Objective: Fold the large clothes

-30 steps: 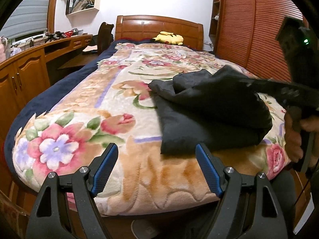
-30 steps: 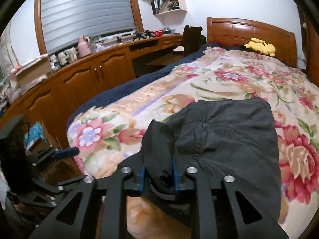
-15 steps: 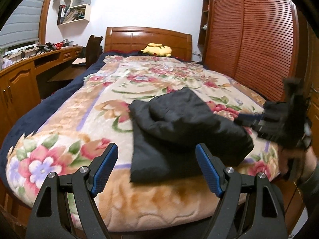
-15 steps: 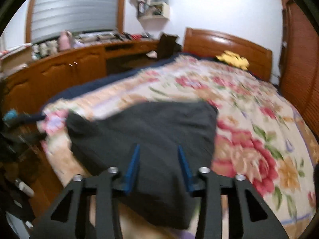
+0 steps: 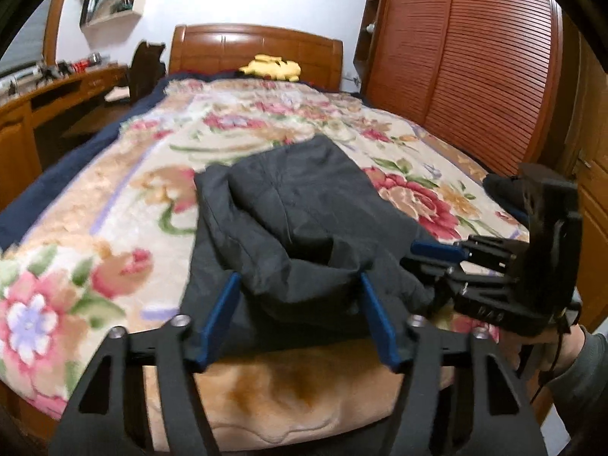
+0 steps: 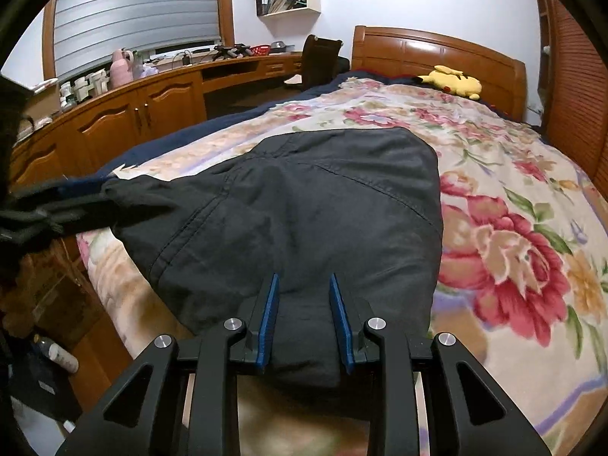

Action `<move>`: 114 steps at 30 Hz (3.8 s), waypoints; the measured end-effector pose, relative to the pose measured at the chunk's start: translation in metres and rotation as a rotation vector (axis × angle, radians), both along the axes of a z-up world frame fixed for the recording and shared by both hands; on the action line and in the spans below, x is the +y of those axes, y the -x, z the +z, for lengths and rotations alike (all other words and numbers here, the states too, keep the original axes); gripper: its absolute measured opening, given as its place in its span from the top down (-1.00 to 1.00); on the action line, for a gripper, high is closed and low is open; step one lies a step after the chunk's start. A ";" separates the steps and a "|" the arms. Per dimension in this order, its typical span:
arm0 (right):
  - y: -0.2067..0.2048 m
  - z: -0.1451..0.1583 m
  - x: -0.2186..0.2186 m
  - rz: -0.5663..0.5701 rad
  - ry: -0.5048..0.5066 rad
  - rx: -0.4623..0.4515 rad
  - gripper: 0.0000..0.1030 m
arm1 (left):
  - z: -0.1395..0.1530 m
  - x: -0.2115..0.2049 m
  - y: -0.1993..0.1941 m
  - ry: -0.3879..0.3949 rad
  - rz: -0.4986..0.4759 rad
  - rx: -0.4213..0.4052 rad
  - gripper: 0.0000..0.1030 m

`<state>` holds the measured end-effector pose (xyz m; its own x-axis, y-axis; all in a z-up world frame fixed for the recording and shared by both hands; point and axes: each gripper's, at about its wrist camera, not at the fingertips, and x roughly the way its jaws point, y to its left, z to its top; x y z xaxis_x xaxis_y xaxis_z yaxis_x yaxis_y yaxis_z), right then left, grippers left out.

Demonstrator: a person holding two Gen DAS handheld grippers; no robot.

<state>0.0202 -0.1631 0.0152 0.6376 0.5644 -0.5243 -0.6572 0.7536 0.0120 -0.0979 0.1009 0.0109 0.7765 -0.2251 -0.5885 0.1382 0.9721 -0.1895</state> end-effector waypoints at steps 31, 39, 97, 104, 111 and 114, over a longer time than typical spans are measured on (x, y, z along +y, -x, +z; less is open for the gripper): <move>0.036 -0.032 -0.013 0.043 0.035 -0.017 0.44 | -0.031 0.039 -0.009 -0.153 0.118 0.057 0.77; 0.035 -0.038 -0.008 0.028 0.061 -0.008 0.45 | -0.030 0.037 -0.010 -0.155 0.123 0.047 0.74; -0.004 -0.002 -0.039 -0.019 0.048 -0.092 -0.11 | -0.048 0.053 0.020 -0.088 0.163 0.003 -0.62; -0.074 0.000 -0.028 -0.066 0.044 -0.056 -0.17 | -0.060 0.061 0.009 -0.094 0.173 0.038 -0.62; -0.142 -0.010 0.008 -0.079 0.088 -0.021 -0.27 | -0.065 0.068 0.004 -0.080 0.171 0.050 -0.62; -0.166 -0.011 0.022 -0.081 0.091 -0.010 -0.34 | -0.064 0.068 0.003 -0.084 0.165 0.042 -0.62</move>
